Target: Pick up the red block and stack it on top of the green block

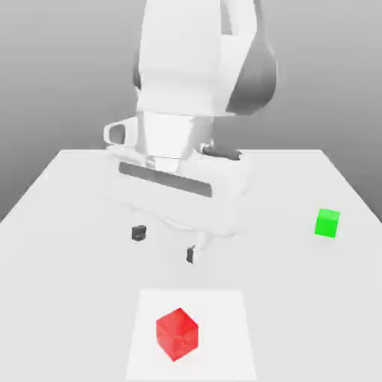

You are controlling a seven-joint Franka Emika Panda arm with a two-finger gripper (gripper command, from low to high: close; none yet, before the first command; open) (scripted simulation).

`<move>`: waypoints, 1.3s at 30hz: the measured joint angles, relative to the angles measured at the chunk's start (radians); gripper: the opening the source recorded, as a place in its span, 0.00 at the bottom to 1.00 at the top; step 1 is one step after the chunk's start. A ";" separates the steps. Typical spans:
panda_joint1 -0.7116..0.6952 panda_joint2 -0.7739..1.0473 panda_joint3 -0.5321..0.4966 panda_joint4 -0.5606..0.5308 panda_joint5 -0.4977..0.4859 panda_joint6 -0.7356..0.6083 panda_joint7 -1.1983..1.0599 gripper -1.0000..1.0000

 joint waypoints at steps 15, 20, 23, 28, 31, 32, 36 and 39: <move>0.055 0.353 -0.072 -0.032 -0.031 0.242 0.188 0.00; 0.039 0.276 -0.049 -0.044 0.006 0.178 0.162 0.00; 0.041 0.180 -0.028 -0.061 0.048 0.099 0.123 0.00; 0.144 0.122 0.072 -0.096 0.066 0.075 0.017 0.00; 0.223 0.094 0.123 -0.117 0.082 0.068 -0.056 0.00; 0.249 0.084 0.138 -0.124 0.090 0.066 -0.082 0.00; 0.362 0.045 0.190 -0.153 0.124 0.057 -0.188 0.00; 0.453 0.016 0.222 -0.175 0.153 0.051 -0.271 0.00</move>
